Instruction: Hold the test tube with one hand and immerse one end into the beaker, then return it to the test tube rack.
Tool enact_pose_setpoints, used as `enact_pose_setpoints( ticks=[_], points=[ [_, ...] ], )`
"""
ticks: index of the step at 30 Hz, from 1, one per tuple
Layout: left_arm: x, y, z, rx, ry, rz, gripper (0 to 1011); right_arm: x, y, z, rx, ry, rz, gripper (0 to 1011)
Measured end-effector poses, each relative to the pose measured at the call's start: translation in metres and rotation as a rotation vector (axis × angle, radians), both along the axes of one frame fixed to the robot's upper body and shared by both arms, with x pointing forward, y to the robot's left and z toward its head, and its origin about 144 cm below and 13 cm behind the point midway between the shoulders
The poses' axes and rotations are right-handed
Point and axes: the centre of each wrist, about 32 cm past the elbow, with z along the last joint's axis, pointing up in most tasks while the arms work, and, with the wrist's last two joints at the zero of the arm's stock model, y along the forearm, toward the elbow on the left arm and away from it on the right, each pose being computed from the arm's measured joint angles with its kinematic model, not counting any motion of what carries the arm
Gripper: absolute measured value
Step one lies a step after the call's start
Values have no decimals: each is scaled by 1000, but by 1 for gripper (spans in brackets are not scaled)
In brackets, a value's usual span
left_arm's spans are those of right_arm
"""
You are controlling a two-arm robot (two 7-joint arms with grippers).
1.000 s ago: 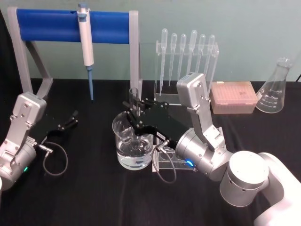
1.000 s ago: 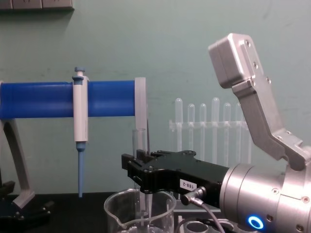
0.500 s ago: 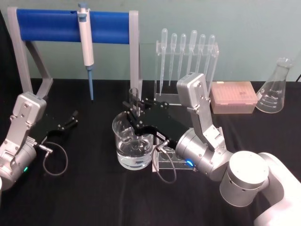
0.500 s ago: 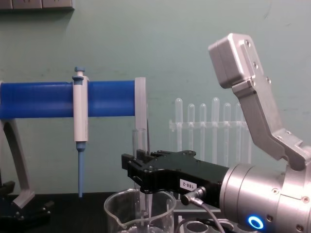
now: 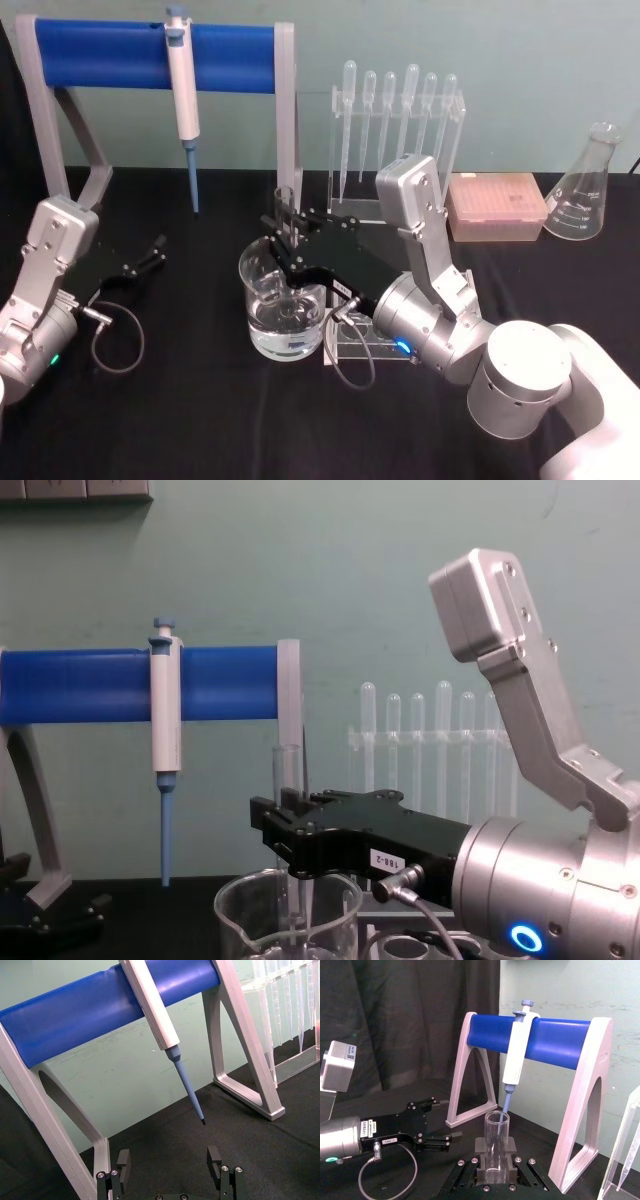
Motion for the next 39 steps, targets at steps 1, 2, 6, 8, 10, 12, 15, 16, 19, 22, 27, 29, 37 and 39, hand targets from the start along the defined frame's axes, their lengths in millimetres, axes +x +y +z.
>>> enact_pose_setpoints(
  ticks=[1,2,6,8,10,12,15,16,19,22,27,29,37,39],
  points=[
    [0,0,0,0,0,0,1000,0,0,0,0,0,0,226],
    [0,0,0,0,0,0,1000,0,0,0,0,0,0,225],
    [0,0,0,0,0,0,1000,0,0,0,0,0,0,225],
    [0,0,0,0,0,0,1000,0,0,0,0,0,0,225],
    [0,0,0,0,0,0,1000,0,0,0,0,0,0,226],
    [0,0,0,0,0,0,1000,0,0,0,0,0,0,225],
    [0,0,0,0,0,0,1000,0,0,0,0,0,0,225],
    [0,0,0,0,0,0,1000,0,0,0,0,0,0,225],
    [0,0,0,0,0,0,1000,0,0,0,0,0,0,226],
    [0,0,0,0,0,0,1000,0,0,0,0,0,0,226],
    [0,0,0,0,0,0,1000,0,0,0,0,0,0,226],
    [0,0,0,0,0,0,1000,0,0,0,0,0,0,226],
    [0,0,0,0,0,0,1000,0,0,0,0,0,0,225],
    [0,0,0,0,0,0,1000,0,0,0,0,0,0,226]
  ],
)
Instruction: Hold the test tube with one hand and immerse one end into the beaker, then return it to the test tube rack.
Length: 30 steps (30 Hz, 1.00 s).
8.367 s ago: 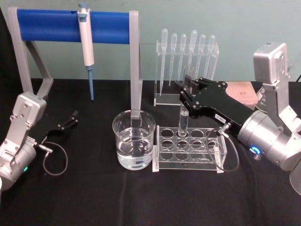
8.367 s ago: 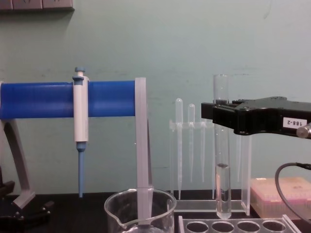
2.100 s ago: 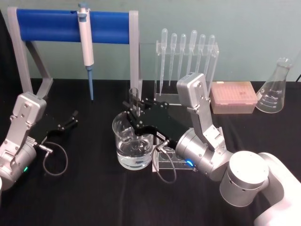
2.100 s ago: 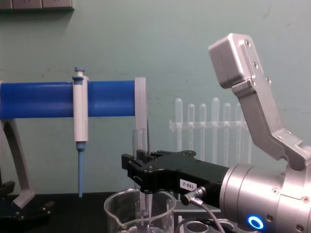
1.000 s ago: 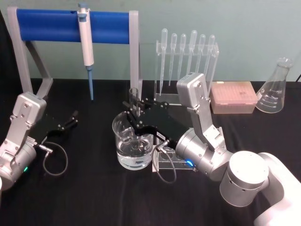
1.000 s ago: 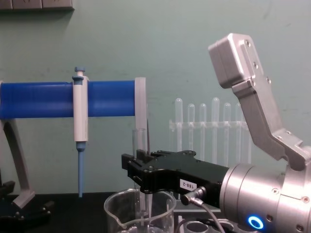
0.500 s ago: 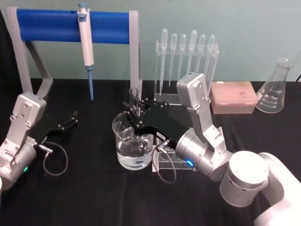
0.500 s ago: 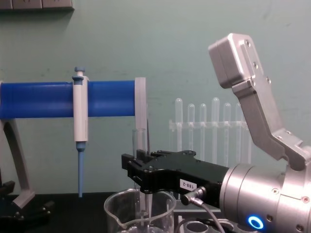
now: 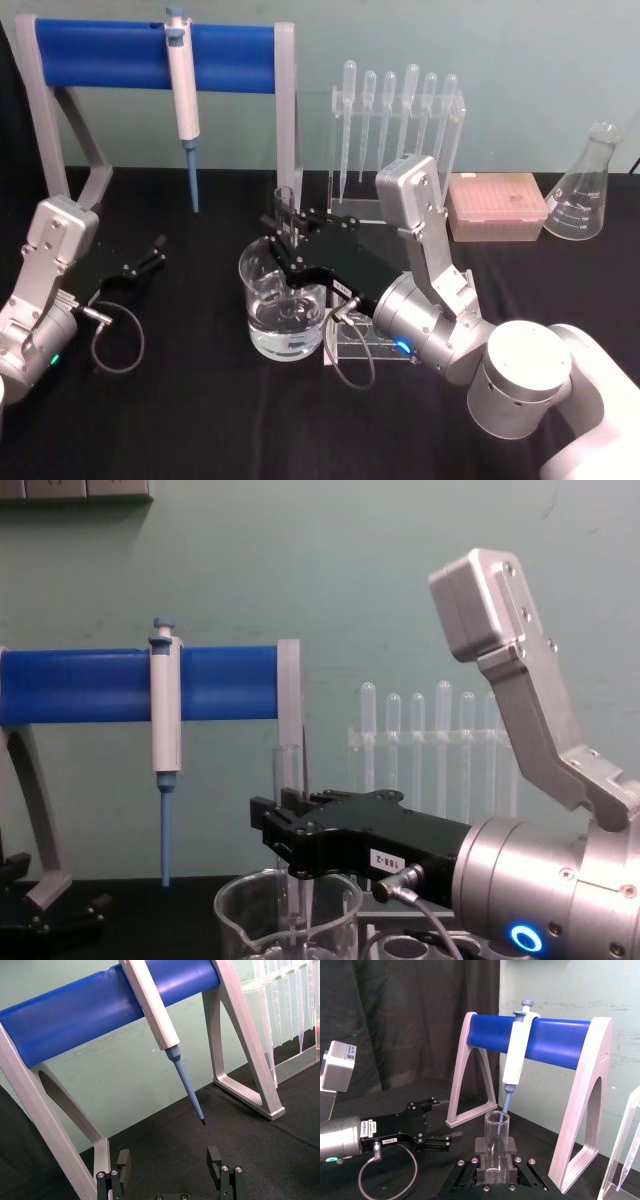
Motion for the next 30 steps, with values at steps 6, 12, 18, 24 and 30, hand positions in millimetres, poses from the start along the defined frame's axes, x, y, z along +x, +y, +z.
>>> enact_pose_setpoints(
  ticks=[6,12,18,24,30],
  points=[
    [0,0,0,0,0,0,1000,0,0,0,0,0,0,226],
    [0,0,0,0,0,0,1000,0,0,0,0,0,0,226],
    [0,0,0,0,0,0,1000,0,0,0,0,0,0,225],
    [0,0,0,0,0,0,1000,0,0,0,0,0,0,226],
    [0,0,0,0,0,0,1000,0,0,0,0,0,0,226]
  ],
)
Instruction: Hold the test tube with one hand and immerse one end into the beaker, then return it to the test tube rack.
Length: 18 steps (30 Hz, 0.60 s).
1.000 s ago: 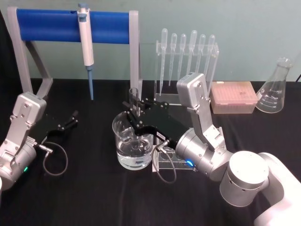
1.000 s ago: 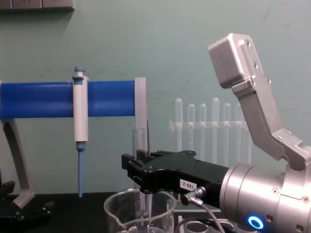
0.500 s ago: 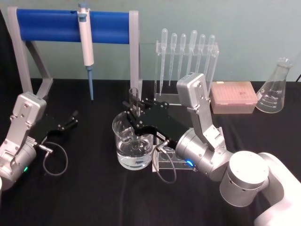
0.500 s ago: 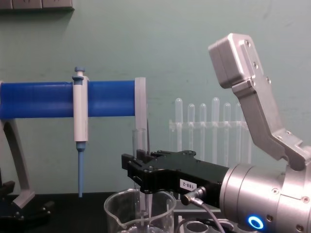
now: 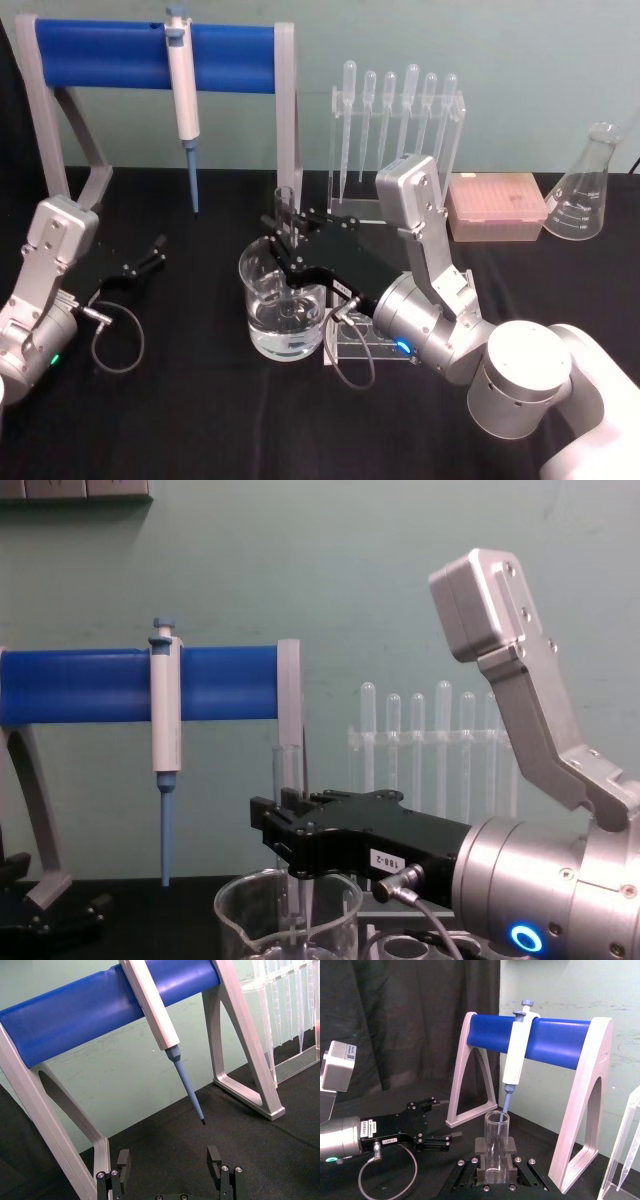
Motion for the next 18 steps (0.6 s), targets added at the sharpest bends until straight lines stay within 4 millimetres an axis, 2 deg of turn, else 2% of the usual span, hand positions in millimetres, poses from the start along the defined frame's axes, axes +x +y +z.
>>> enact_pose_setpoints(
  ticks=[18],
  points=[
    [0,0,0,0,0,0,1000,0,0,0,0,0,0,225]
  ],
)
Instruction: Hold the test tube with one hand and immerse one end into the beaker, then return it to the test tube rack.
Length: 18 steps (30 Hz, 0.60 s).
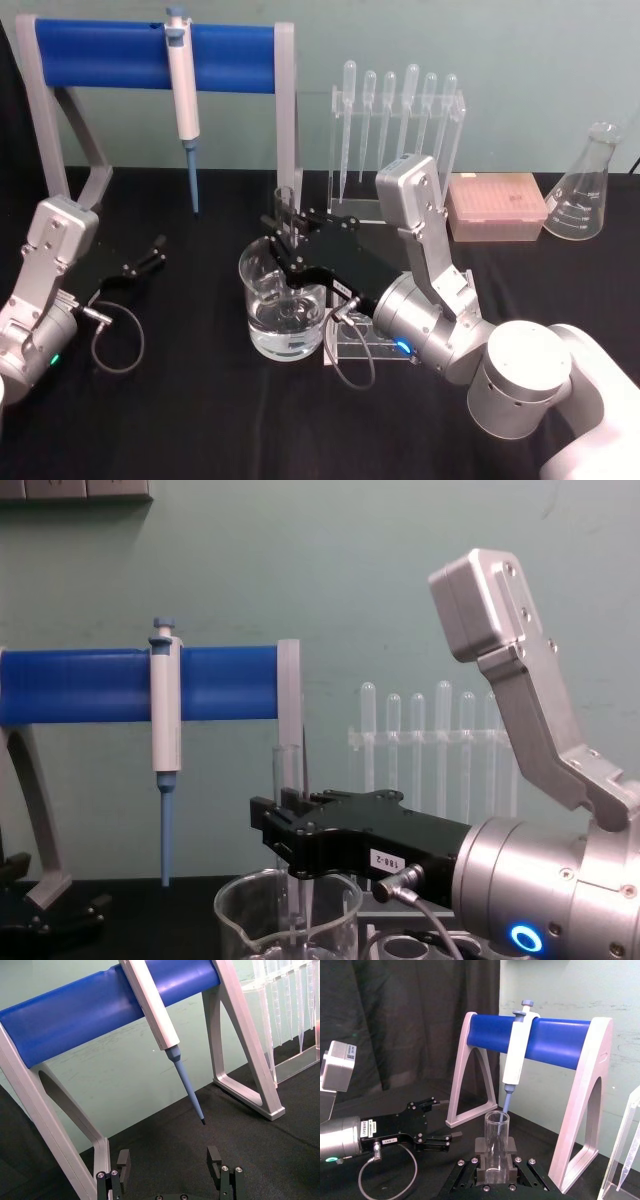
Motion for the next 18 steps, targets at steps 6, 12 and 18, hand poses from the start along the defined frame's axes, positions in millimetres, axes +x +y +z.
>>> enact_pose_setpoints(
  ticks=[6,12,18],
  points=[
    [0,0,0,0,0,0,1000,0,0,0,0,0,0,225],
    [0,0,0,0,0,0,1000,0,0,0,0,0,0,225],
    [0,0,0,0,0,0,1000,0,0,0,0,0,0,226]
  ],
)
